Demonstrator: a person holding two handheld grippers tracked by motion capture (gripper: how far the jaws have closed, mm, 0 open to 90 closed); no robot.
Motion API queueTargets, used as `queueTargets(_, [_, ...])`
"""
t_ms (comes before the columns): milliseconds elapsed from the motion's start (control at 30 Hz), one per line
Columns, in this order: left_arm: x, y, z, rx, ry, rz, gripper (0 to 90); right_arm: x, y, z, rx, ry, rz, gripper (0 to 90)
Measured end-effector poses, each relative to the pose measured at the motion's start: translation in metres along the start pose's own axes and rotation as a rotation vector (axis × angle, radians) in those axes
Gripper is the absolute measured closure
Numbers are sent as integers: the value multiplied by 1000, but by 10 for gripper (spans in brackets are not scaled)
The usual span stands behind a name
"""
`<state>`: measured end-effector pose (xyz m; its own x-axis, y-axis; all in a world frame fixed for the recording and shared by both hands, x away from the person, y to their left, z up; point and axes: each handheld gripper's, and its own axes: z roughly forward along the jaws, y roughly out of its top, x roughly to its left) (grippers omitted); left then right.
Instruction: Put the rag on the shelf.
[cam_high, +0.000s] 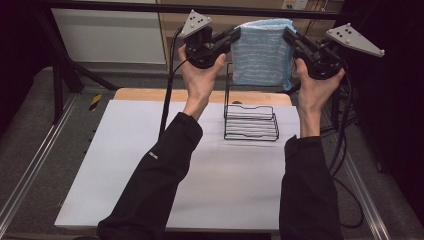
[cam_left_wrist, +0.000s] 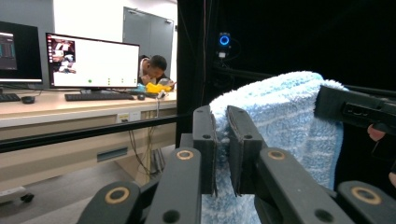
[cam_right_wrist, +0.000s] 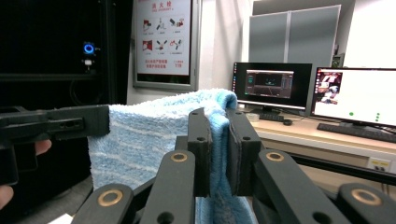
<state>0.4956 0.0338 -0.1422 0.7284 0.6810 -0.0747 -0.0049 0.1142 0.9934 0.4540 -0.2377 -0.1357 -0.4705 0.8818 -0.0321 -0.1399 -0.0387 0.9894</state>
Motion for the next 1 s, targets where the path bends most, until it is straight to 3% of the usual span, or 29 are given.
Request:
queueTargets(633, [20,-11,22,33,63,51,826,-18,-13,34,49,-6,-1,820])
queueTargets(1000, [26,-32,32,88,69,78,826,-30,-39,43,92,-4,24,820])
